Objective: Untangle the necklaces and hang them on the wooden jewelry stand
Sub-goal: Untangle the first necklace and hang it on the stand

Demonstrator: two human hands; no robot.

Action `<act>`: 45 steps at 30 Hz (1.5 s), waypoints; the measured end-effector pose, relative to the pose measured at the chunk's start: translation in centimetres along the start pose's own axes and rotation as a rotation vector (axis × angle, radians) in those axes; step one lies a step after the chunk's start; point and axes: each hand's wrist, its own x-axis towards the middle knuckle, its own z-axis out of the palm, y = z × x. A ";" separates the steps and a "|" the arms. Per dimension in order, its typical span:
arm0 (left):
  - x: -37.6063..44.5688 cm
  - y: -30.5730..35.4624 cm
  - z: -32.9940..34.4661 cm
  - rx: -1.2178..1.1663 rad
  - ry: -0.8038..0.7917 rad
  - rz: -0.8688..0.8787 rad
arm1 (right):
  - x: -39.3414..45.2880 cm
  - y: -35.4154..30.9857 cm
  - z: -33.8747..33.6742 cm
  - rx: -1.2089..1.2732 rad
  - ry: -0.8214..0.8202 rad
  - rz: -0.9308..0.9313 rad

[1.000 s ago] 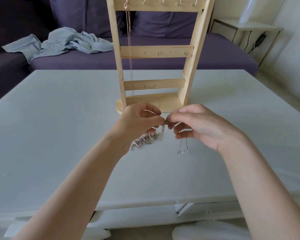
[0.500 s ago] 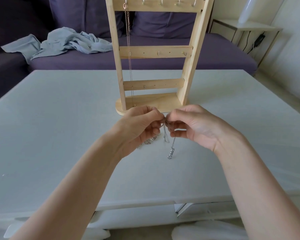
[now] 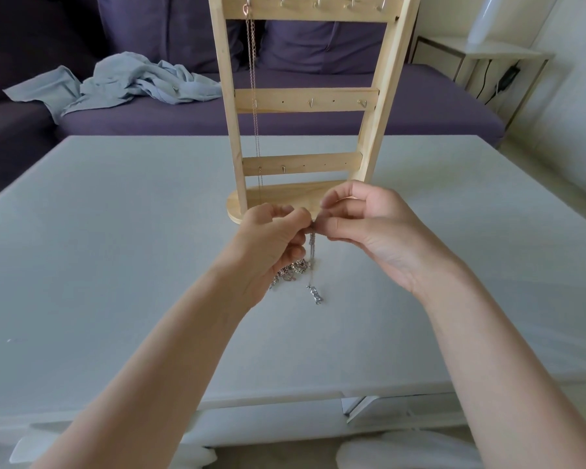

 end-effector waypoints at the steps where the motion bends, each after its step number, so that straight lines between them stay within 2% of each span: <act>1: 0.0 -0.1 0.0 0.006 0.005 -0.002 | 0.0 0.0 0.1 -0.028 0.006 -0.016; 5: 0.1 -0.2 0.2 0.042 -0.001 -0.010 | 0.0 -0.1 0.3 -0.118 0.012 -0.042; 11: -0.2 0.4 0.0 0.174 -0.086 -0.001 | -0.1 -0.2 0.1 -0.141 -0.014 0.019; 17: -0.4 0.8 -0.4 0.351 -0.179 0.042 | -0.2 -0.3 -0.1 0.028 -0.040 0.081; 20: -0.4 0.8 -0.5 0.608 -0.179 0.187 | -0.2 -0.2 -0.3 0.072 -0.066 0.165; 23: -0.6 0.2 0.0 0.929 -0.146 0.423 | -0.2 -0.1 -0.2 -0.080 -0.050 0.186; 26: -0.6 -0.1 0.0 1.049 -0.072 0.590 | -0.1 0.0 0.1 -0.240 -0.028 0.148; 31: 0.0 -0.6 0.2 1.265 0.012 0.757 | -0.1 -0.3 0.5 -0.470 0.011 0.035; 33: 0.1 -0.8 0.2 1.225 0.038 0.826 | -0.1 -0.5 0.6 -0.490 0.033 -0.022; 35: 0.0 -0.7 0.1 1.112 0.030 0.758 | 0.0 -0.8 0.4 -0.414 0.058 -0.043; 40: -0.3 0.2 -0.5 0.738 -0.129 0.479 | -0.1 -1.1 -0.7 -0.241 0.046 -0.012; 45: -0.6 0.7 -0.6 0.676 -0.162 0.403 | -0.4 -1.1 -1.2 -0.171 -0.025 0.004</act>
